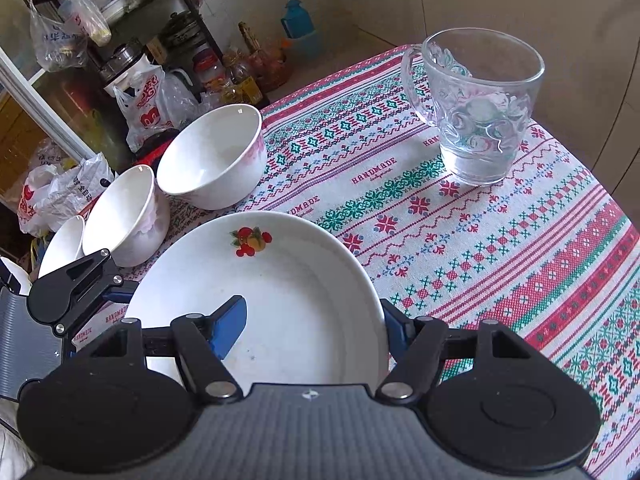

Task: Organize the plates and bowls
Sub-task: 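Close the right gripper on the rim of the flat flowered plate, then lift the flat plate with the right gripper and carry it toward the plate stack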

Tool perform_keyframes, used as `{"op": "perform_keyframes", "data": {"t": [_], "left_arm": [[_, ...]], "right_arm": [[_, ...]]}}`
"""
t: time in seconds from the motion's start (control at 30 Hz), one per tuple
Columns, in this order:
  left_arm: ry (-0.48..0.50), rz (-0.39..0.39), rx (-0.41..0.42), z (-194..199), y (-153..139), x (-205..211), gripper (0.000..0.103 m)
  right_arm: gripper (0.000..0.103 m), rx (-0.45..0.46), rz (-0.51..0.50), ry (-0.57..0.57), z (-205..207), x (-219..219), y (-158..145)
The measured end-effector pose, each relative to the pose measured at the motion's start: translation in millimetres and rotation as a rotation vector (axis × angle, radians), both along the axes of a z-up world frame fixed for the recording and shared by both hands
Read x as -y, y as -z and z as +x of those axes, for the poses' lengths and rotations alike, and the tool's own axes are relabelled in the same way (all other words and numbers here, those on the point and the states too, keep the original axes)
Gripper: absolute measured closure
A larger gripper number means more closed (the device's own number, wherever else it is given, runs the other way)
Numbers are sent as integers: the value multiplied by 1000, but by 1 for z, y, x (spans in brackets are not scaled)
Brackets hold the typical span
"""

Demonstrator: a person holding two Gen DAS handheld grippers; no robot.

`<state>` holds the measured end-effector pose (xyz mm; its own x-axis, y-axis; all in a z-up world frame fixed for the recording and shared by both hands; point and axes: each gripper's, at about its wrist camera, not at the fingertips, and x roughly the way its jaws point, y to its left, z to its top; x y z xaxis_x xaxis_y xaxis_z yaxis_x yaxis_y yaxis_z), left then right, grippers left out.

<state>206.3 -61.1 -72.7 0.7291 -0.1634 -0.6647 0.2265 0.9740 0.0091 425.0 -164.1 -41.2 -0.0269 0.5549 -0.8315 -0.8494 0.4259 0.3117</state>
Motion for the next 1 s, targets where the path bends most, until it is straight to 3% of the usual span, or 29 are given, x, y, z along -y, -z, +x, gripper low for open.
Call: {"op": "perform_keyframes", "data": {"t": [1.0], "left_arm": [[181, 16, 26, -34, -34, 38, 1]], "right_arm": [[28, 75, 23, 151, -64, 71, -39]]}}
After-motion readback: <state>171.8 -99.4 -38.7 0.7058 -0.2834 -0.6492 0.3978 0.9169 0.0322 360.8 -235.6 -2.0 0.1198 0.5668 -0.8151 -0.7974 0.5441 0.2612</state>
